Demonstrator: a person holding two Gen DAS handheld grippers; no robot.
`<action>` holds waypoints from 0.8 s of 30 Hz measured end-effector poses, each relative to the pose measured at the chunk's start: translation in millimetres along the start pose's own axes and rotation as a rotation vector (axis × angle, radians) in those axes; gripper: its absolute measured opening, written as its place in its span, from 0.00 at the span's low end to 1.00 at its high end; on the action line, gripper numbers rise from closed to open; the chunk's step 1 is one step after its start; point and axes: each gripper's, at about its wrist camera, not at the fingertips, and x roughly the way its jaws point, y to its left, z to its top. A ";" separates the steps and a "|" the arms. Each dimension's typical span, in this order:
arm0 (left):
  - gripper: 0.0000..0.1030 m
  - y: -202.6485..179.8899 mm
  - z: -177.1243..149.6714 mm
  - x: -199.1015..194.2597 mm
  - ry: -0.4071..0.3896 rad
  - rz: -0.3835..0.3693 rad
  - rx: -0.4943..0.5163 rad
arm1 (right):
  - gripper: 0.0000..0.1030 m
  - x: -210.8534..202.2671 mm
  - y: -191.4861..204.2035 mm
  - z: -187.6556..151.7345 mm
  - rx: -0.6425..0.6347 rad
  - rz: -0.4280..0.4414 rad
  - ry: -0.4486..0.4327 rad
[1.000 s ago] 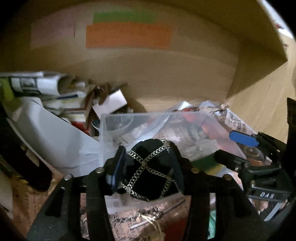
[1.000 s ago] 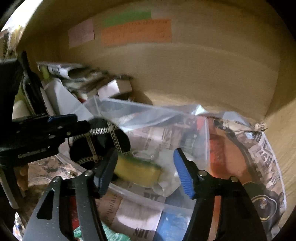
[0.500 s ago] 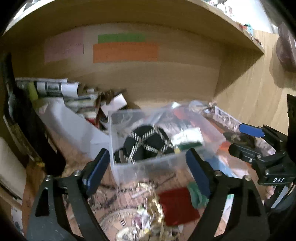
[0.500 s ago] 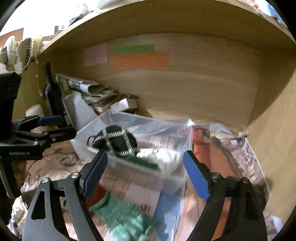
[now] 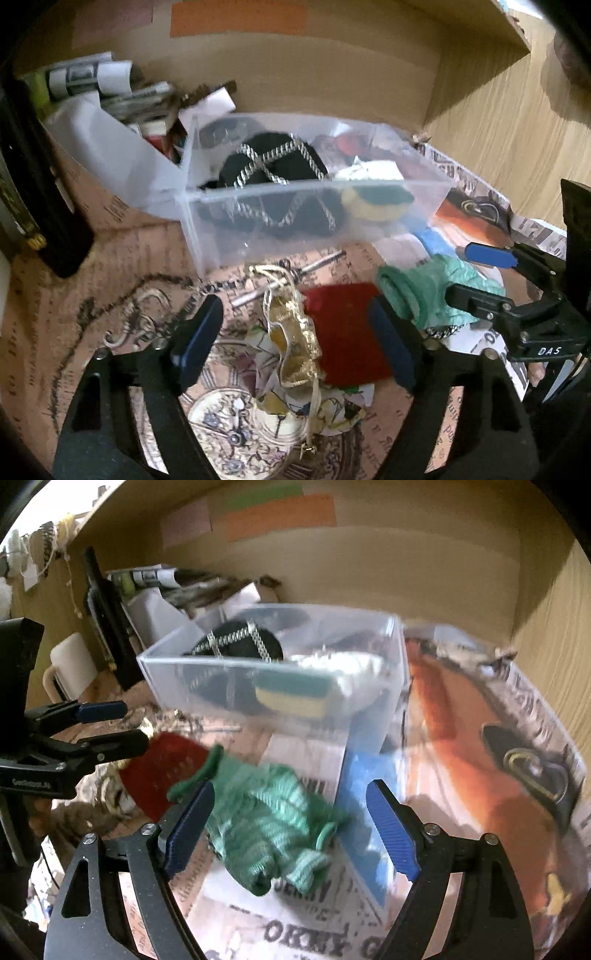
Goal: Organize soft objects
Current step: 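Grasp the red pouch and gold ornament with the left gripper while the right grasps the green glove, then lift both held items over the box and release them inside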
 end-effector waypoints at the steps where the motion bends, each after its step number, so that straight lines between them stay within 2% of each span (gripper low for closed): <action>1: 0.70 0.6 -1.3 3.3 0.012 -0.007 -0.006 | 0.69 1.4 -0.1 -0.9 -0.002 0.006 0.008; 4: 0.61 1.1 -2.8 12.7 0.045 -0.023 -0.011 | 0.56 4.3 0.7 -2.0 -0.003 0.022 0.023; 9: 0.43 0.1 -2.2 15.3 0.048 -0.042 -0.007 | 0.44 6.7 1.9 -3.2 -0.015 0.020 0.016; 12: 0.36 -3.2 0.7 12.0 0.029 -0.029 0.008 | 0.37 5.4 2.4 -2.9 -0.019 0.021 0.005; 16: 0.33 -3.5 6.6 5.9 0.007 -0.023 0.019 | 0.29 3.2 1.3 -0.7 -0.011 0.026 -0.012; 24: 0.30 -6.0 19.8 -31.0 -0.100 -0.011 0.039 | 0.23 -16.8 -0.5 10.2 -0.007 0.027 -0.082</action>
